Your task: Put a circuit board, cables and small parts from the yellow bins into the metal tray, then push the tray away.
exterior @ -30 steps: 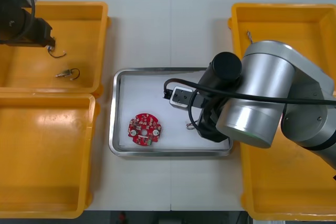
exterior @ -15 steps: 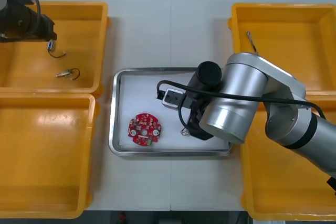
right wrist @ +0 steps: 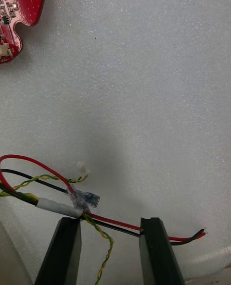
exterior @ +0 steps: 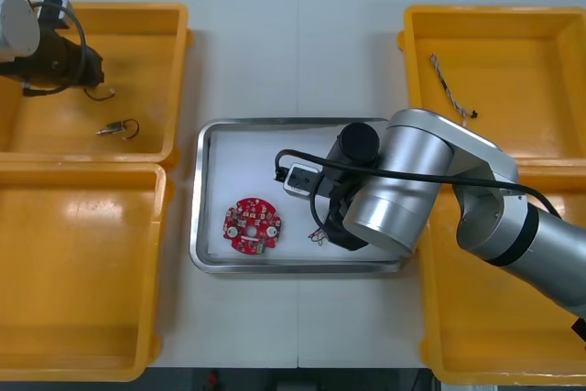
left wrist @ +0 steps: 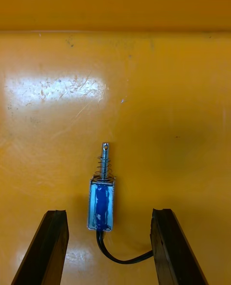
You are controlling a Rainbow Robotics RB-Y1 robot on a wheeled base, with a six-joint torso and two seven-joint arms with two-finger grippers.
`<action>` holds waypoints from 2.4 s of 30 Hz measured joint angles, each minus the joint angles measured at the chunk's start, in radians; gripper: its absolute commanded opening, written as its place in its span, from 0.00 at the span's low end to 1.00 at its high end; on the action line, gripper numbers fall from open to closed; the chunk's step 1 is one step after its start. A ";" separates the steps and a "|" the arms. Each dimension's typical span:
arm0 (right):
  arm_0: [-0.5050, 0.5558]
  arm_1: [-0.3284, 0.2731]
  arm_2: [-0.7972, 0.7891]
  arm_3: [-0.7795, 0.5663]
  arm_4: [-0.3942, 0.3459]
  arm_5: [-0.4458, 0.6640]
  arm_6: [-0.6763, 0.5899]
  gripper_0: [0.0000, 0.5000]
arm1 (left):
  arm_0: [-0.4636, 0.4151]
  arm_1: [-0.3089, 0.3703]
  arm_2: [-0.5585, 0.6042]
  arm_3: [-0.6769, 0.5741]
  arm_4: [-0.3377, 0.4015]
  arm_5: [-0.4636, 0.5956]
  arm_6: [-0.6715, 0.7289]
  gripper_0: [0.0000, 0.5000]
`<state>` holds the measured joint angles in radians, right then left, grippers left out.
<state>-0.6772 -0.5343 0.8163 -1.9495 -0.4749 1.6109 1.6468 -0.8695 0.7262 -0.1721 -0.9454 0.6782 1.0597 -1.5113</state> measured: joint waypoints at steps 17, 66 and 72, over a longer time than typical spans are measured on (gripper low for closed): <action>0.053 0.025 -0.025 -0.155 0.091 0.266 -0.001 1.00 | -0.012 -0.031 -0.040 0.089 0.000 -0.126 -0.004 0.00; 0.339 -0.183 -0.866 -0.458 -0.325 0.306 -0.039 1.00 | 0.048 -0.031 0.111 -0.720 -0.016 0.801 0.072 0.00; 0.357 -0.208 -0.927 -0.458 -0.327 0.306 -0.039 1.00 | 0.067 -0.064 0.042 -0.858 -0.016 0.850 0.298 0.00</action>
<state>-0.3200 -0.7424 -0.1111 -2.4077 -0.8022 1.9173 1.6074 -0.8025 0.6623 -0.1299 -1.8035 0.6624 1.9094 -1.2133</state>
